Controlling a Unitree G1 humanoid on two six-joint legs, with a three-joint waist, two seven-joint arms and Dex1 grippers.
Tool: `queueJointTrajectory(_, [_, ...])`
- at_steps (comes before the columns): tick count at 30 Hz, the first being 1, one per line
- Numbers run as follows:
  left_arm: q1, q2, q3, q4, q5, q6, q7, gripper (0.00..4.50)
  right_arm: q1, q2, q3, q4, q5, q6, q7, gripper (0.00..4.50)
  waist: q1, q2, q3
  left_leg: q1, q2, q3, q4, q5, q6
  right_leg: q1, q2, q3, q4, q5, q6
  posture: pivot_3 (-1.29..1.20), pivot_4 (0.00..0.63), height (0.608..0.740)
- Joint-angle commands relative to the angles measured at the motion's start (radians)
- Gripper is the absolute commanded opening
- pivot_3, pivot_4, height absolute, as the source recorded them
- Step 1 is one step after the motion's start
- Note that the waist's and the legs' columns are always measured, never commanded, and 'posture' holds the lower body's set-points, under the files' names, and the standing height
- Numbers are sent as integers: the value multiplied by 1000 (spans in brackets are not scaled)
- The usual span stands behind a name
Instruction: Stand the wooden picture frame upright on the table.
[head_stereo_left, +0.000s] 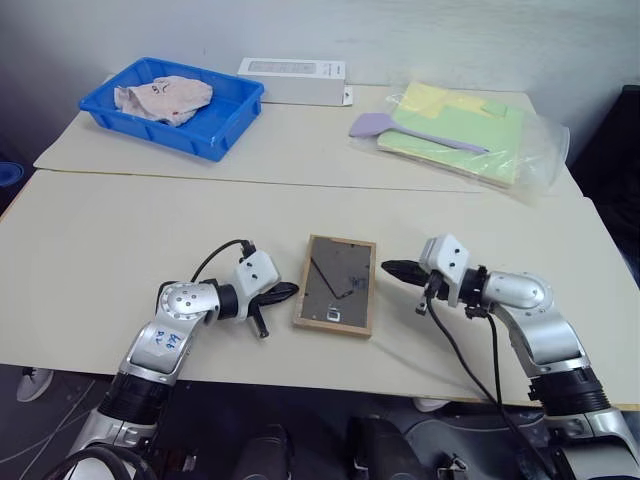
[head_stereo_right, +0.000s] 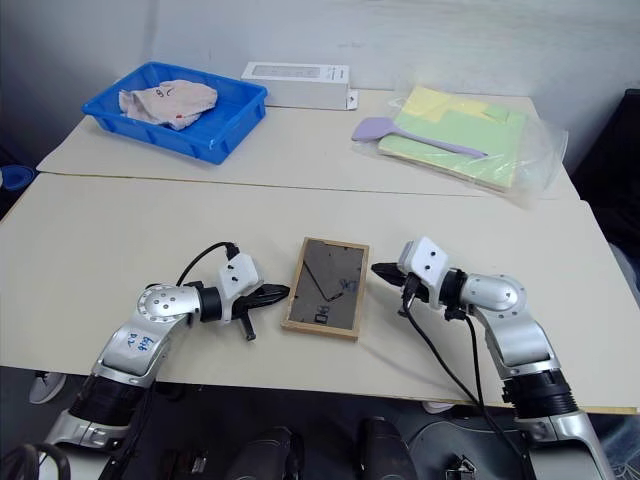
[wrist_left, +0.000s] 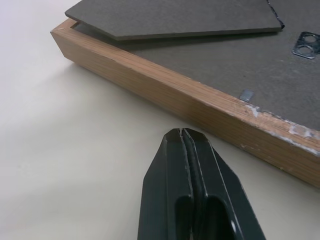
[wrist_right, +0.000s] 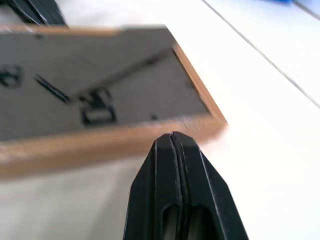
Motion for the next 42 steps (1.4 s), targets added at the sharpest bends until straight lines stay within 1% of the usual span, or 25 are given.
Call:
queueJointTrajectory(1, [0,6,3,-23,-6,2,-6,44,2,4,20,13,-17,-15,3,0,0,0,0,0,0,0,0,0,0,0,0,0,0,0,0,0,150,740])
queueJointTrajectory(6, [13,-1,23,-40,-35,31,-2,44,6,28,32,27,-17,-46,3,0,1,0,0,0,0,0,0,0,0,0,0,0,0,0,0,0,150,740])
queueJointTrajectory(8, [35,17,76,-68,-81,89,-4,44,7,27,29,26,-11,-71,16,0,0,0,0,0,0,0,0,0,0,0,0,0,0,0,0,0,150,740])
queueJointTrajectory(9, [53,34,138,-87,-129,167,2,216,9,15,20,18,1,-83,36,0,-2,0,0,0,0,0,0,0,0,0,0,0,0,0,0,0,150,740])
queueJointTrajectory(10, [78,70,206,-111,-214,301,-26,413,16,-9,10,5,12,-96,65,0,-7,0,0,0,0,0,0,0,0,0,0,0,0,0,0,0,150,740])
queueJointTrajectory(11, [95,123,276,-135,-332,529,-65,596,33,-47,1,-9,22,-122,113,0,-10,0,0,0,1,0,0,0,0,-1,1,0,0,0,0,0,150,740])
queueJointTrajectory(12, [104,161,320,-153,-422,692,-86,902,45,-73,-4,-17,29,-139,146,0,-10,0,0,0,1,0,0,0,-1,-1,1,0,0,0,0,0,150,740])
queueJointTrajectory(13, [110,197,344,-163,-492,816,-111,1203,57,-94,-8,-28,40,-149,171,0,-10,0,0,0,1,-1,-1,0,-1,0,1,0,0,0,0,0,150,740])
queueJointTrajectory(14, [109,222,353,-169,-541,901,-121,1493,64,-105,-9,-34,47,-149,181,0,-11,0,0,0,1,-1,-1,0,-1,0,1,0,0,0,0,0,150,740])
queueJointTrajectory(15, [97,239,359,-165,-565,984,-113,1793,68,-113,-7,-38,53,-152,190,0,-11,0,0,1,1,-1,-1,0,-1,1,0,0,0,0,0,0,150,740])
queueJointTrajectory(17, [52,206,412,-129,-609,1105,-72,2331,72,-120,-4,-40,53,-152,200,0,-8,0,0,2,1,-1,-1,0,0,2,0,0,-1,0,0,0,150,740])
queueJointTrajectory(19, [-41,153,439,-37,-637,1224,-13,2946,80,-118,-5,-37,48,-153,201,0,4,0,0,1,1,-2,0,0,0,2,0,0,-1,0,0,0,150,740])
queueJointTrajectory(22, [-147,73,443,78,-683,1264,90,3803,94,-101,4,-25,32,-168,189,0,6,-1,0,0,0,-4,1,0,0,2,0,-1,0,0,0,0,150,740])
queueJointTrajectory(25, [-224,-1,429,159,-707,1264,182,3803,95,-80,20,-12,13,-184,172,0,3,-1,0,0,-1,-3,0,0,0,2,0,-1,0,0,0,0,150,740])
queueJointTrajectory(30, [-291,-53,323,223,-739,1264,243,3803,80,-59,41,4,-14,-192,153,0,-1,-1,0,1,-1,-2,1,1,-2,1,1,0,1,0,0,0,150,740])
queueJointTrajectory(33, [-324,-91,289,262,-765,1264,280,3803,71,-44,54,2,-24,-193,146,0,2,-1,0,1,-1,-2,1,1,-2,1,1,0,1,0,0,0,150,740])
queueJointTrajectory(38, [-348,-99,223,306,-846,1264,311,3803,57,-23,81,-20,-44,-182,131,0,3,-1,0,1,-1,-2,1,1,-2,1,1,0,1,0,0,0,150,740])
queueJointTrajectory(40, [-353,-97,213,314,-869,1264,323,3803,52,-18,89,-20,-54,-180,123,0,4,-1,0,1,-1,-2,1,1,-2,1,0,0,1,0,0,0,150,740])
queueJointTrajectory(42, [-365,-112,228,340,-894,1264,349,3803,42,-7,95,-18,-65,-168,111,0,3,-1,0,1,-1,-2,1,1,-2,1,0,0,1,0,0,0,150,740])
